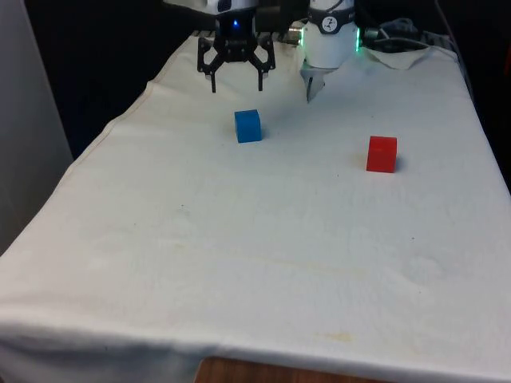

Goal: Stack the two cubes.

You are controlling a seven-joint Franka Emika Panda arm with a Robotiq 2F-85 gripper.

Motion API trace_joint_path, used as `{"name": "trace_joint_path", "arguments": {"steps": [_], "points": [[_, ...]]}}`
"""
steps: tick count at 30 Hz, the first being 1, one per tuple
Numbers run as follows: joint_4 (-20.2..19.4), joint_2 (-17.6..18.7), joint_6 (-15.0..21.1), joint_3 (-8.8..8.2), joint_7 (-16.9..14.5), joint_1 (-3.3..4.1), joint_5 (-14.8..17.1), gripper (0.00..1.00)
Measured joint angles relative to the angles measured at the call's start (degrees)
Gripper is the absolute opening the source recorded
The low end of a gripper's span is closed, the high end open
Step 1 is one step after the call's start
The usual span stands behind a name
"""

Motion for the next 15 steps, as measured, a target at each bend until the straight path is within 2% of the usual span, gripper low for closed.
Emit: {"name": "trace_joint_path", "arguments": {"steps": [11, 15], "points": [[-1.4, 3.0, 5.3, -0.23, -1.3, 0.0, 0.0, 1.0], [-2.5, 4.6, 8.7, -0.29, -1.5, 0.0, 0.0, 1.0]]}}
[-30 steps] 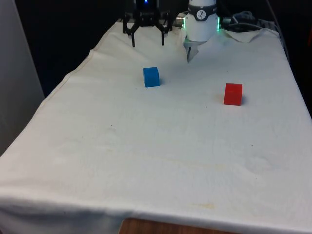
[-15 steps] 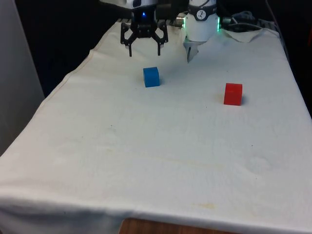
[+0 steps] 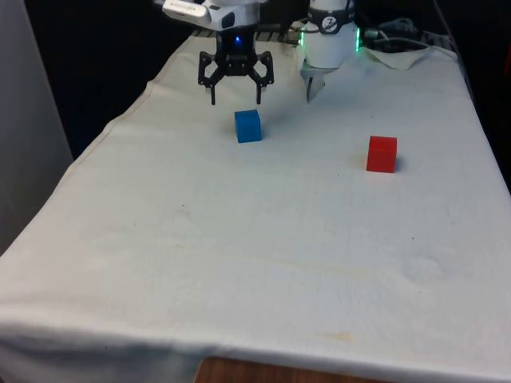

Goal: Stack the two cubes.

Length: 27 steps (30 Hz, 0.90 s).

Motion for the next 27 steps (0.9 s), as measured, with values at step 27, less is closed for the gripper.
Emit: {"name": "trace_joint_path", "arguments": {"steps": [27], "points": [[-2.9, 3.6, 9.5, 0.06, 0.2, 0.11, 0.3, 1.0]]}}
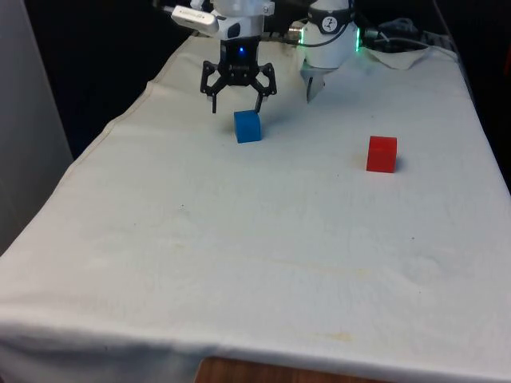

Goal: Stack the two cubes.

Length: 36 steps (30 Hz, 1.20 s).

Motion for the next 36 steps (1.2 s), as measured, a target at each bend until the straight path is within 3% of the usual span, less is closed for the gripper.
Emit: {"name": "trace_joint_path", "arguments": {"steps": [10, 19, 36], "points": [[0.1, -0.6, -0.2, -0.29, -0.1, -0.06, 0.0, 1.0], [-0.1, -3.4, -2.6, -0.46, 0.1, -0.06, 0.0, 1.0], [-0.5, -3.6, -2.8, 1.2, 0.9, 0.23, 2.3, 1.0]]}}
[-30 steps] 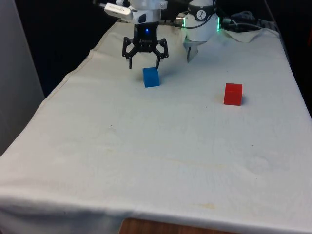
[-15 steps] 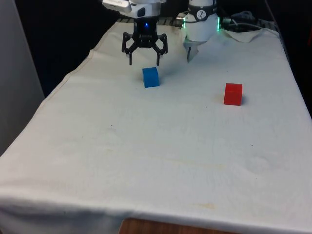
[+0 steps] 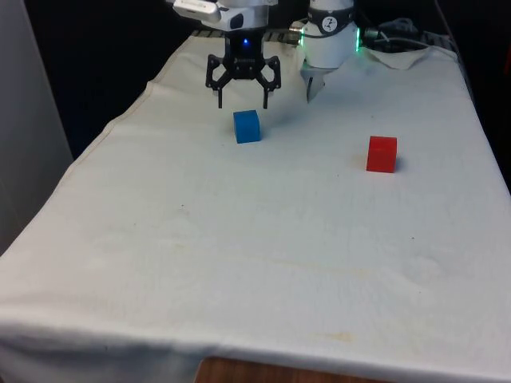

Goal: Stack the two cubes.

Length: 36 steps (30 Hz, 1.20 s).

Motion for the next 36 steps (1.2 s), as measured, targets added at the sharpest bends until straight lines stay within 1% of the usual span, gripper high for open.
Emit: {"name": "trace_joint_path", "arguments": {"steps": [7, 13, 17, 28, 36], "points": [[0.0, 0.3, -0.2, 0.97, 0.0, 0.0, 1.3, 1.0], [0.0, 1.2, -0.2, 1.03, 0.0, 0.0, 1.5, 1.0], [0.7, 2.6, -0.2, 1.15, 0.0, 0.0, 1.7, 1.0], [2.0, 3.7, -0.2, 1.2, 0.0, 0.0, 1.8, 1.0], [2.4, 5.2, -0.3, 1.6, -0.1, 0.0, 2.8, 1.0]]}}
